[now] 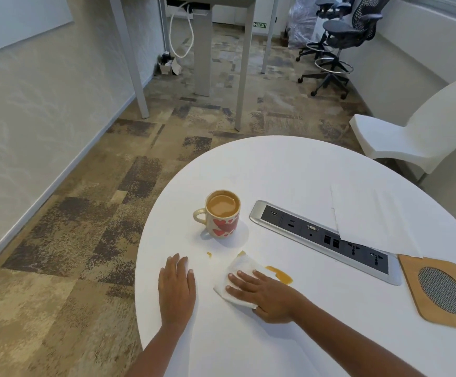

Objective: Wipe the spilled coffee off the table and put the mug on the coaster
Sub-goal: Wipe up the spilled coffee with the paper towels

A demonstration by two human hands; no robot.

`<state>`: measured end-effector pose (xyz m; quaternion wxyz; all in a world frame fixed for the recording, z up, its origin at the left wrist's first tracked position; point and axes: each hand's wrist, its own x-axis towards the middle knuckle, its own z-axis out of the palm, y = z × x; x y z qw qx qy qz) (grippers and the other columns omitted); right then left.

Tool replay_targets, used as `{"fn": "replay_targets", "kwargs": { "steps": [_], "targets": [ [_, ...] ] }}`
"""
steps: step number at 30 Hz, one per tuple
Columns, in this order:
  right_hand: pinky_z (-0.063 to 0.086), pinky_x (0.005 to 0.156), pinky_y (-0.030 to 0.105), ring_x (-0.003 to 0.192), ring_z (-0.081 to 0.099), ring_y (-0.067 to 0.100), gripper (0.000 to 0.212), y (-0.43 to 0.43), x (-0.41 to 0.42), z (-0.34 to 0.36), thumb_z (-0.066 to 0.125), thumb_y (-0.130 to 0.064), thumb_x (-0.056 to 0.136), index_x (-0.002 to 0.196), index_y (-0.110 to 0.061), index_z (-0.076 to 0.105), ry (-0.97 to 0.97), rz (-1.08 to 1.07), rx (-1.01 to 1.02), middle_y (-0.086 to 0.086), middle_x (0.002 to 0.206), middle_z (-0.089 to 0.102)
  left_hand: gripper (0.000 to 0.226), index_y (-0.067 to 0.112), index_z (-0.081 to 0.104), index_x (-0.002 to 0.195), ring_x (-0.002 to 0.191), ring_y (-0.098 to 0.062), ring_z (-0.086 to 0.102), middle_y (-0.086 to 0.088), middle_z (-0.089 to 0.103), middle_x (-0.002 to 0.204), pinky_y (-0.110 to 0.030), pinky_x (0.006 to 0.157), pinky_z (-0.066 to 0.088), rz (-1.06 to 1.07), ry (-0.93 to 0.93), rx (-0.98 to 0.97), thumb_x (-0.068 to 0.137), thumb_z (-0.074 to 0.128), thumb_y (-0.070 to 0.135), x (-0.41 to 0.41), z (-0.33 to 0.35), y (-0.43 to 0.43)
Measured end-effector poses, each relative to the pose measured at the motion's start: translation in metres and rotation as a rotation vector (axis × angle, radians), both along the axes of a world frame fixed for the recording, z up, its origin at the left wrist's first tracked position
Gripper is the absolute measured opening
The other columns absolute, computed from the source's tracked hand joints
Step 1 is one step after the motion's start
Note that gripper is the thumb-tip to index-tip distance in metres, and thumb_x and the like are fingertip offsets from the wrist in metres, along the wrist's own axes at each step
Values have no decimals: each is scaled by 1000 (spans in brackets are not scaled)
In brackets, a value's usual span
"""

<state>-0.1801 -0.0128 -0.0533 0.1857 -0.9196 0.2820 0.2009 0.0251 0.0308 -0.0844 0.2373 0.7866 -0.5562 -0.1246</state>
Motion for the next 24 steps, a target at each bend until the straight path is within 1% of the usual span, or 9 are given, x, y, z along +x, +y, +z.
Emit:
{"fn": "replay_targets", "kwargs": {
  "steps": [2,4,8,11,12,13,15,19,24],
  "targets": [
    [0,121,38,148,-2,19,63,-2,-7,5,36,-11,94,150,-21,9,3,-1,24,1,160,-1,72,-6,64,108,112,-41,59,-27,63,116,-56,94,46,13,12,-13,98,8,37,-4,4,7],
    [1,120,35,148,-2,16,60,-2,-12,10,34,-10,96,150,-22,11,-33,-65,64,-1,160,0,86,-6,65,108,111,-41,60,-27,64,116,-56,92,47,18,5,-11,95,-4,44,-7,4,13],
    [5,118,24,147,2,8,53,-7,-14,29,29,-13,100,149,-24,12,-193,-287,138,-7,159,3,81,-6,67,106,106,-42,63,-26,66,114,-57,85,51,14,-13,61,98,-2,37,-11,2,18],
    [16,115,22,146,17,9,51,-16,-5,50,29,-14,100,148,-27,17,-276,-456,162,-5,158,16,79,-4,67,107,106,-42,64,-25,66,115,-55,84,52,-1,-39,87,99,-1,34,-11,2,21],
    [24,111,24,143,26,13,51,-20,-1,56,29,-14,100,148,-28,20,-290,-496,157,-2,156,25,78,-4,68,107,106,-41,64,-24,66,115,-55,83,52,-6,-49,92,99,0,33,-11,1,22],
    [33,102,25,137,38,19,50,-23,4,61,30,-14,99,147,-29,24,-295,-526,144,2,152,36,77,-3,68,107,106,-41,64,-24,66,115,-54,84,52,-12,-51,99,99,0,33,-11,1,22],
    [36,87,27,121,52,28,50,-28,13,67,31,-15,98,145,-29,28,-279,-561,110,12,139,51,77,-3,67,108,107,-41,63,-23,66,116,-55,85,52,-17,-52,116,99,0,32,-11,2,23],
    [37,92,30,121,51,28,49,-30,12,73,31,-14,98,145,-25,28,-222,-585,38,12,140,50,73,-3,67,108,110,-41,62,-24,65,118,-56,88,50,5,-52,113,99,3,31,-12,4,23],
    [38,93,32,118,53,29,49,-27,-14,69,31,-12,98,146,-19,26,-183,-728,-50,17,135,53,50,-4,67,109,111,-43,60,-25,64,119,-58,90,48,33,-64,107,89,27,19,-13,4,23]
  ]
}}
